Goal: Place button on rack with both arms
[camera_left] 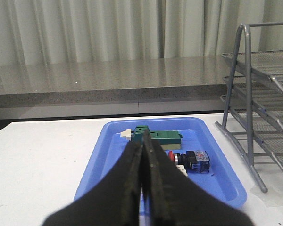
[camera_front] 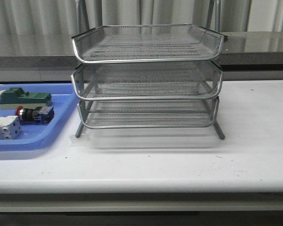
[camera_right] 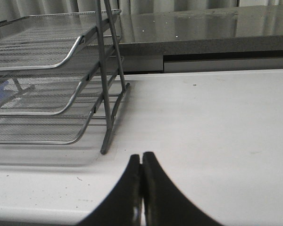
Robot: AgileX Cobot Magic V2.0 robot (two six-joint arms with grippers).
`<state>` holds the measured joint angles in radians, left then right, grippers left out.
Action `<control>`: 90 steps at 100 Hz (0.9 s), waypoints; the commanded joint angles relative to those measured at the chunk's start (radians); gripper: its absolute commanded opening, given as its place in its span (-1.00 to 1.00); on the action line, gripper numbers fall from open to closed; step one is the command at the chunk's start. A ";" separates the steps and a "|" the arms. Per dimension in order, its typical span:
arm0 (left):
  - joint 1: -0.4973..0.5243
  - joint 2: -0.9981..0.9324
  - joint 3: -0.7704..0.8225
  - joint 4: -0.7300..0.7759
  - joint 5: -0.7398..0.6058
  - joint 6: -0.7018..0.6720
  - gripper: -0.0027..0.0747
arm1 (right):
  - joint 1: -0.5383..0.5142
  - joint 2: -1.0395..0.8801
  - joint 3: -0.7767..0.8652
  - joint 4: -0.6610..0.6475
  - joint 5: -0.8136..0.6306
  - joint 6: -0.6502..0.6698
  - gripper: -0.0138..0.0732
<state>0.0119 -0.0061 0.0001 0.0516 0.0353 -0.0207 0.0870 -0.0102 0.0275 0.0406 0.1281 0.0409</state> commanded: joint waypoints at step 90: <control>-0.002 -0.031 0.048 -0.008 -0.077 -0.013 -0.98 | 0.000 0.475 -0.604 0.152 0.411 -0.004 -0.82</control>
<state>0.0119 -0.0061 0.0001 0.0516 0.0353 -0.0207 0.0870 0.3706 -0.4908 0.1425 0.5286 0.0409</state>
